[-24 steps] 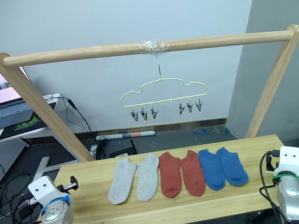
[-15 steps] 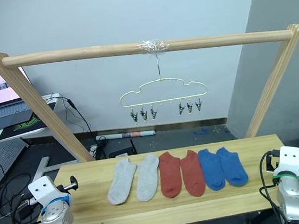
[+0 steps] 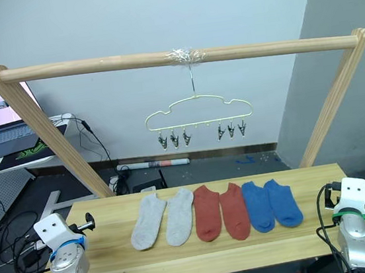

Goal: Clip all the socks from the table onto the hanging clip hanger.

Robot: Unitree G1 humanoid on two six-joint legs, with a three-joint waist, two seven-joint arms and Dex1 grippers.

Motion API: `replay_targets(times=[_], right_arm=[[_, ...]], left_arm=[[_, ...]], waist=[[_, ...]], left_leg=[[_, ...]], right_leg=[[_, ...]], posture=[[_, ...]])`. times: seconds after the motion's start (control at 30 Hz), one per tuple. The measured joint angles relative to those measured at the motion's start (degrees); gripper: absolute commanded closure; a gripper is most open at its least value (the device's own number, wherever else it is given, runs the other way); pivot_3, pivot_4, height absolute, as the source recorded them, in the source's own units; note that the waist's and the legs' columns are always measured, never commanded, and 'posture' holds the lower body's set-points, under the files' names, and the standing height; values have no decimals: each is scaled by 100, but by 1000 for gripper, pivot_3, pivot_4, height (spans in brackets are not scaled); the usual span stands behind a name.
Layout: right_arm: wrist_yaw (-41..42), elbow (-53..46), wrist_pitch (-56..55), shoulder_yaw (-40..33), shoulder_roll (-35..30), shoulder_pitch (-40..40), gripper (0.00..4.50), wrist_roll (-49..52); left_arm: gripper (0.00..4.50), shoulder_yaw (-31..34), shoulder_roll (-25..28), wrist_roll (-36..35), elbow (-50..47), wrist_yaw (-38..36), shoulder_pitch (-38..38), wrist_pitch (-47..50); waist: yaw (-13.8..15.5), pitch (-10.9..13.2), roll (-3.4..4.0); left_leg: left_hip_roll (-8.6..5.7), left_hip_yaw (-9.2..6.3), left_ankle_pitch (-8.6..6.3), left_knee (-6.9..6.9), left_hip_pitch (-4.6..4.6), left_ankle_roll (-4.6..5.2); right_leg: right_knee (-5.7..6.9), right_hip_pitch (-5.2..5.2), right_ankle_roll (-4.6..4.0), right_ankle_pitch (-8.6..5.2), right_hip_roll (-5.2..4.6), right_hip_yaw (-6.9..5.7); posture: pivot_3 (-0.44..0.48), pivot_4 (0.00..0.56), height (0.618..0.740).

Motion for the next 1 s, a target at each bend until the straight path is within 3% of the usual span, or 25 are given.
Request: replay_targets(times=[0.2,0.37,0.53,0.63,0.77,1.0], right_arm=[[26,197,-14,24,-1,-103,0,3],[542,369,-104,205,-160,-325,0,22],[1427,84,-119,635,-374,-370,0,66],[2021,-441,-11,991,-479,-345,0,142],[2534,-1092,272,1366,-552,-305,0,228],[3207,-2270,942,1721,-662,-328,0,511]], left_arm=[[30,4,-73,-177,-589,-345,222,-5],[30,-396,-176,-439,-2285,-1222,800,41],[30,-1010,-166,-573,-3461,-1973,795,331],[571,-1327,-194,-623,-3790,-2219,482,553],[1740,-1642,-356,-597,-3856,-2304,56,763],[1740,-2016,-732,-254,-3824,-2023,-189,917]], waist=[[8,0,-3],[11,2,-6],[15,4,-5],[7,3,-5],[0,7,-7],[-18,61,-6]], left_leg=[[0,4,0,-1,0,0],[0,10,0,-1,1,0],[-1,10,1,-1,2,1],[-1,10,1,-1,2,1],[-2,10,1,0,1,1],[-2,8,1,0,1,1]], right_leg=[[0,0,0,0,0,4],[-1,0,0,0,0,12],[0,1,0,0,0,12],[0,2,1,0,2,11],[-1,3,4,-1,2,13],[0,2,8,-2,4,13]], posture=[[298,0,740],[292,0,740],[263,0,740],[243,0,740],[220,17,740],[202,40,740]])
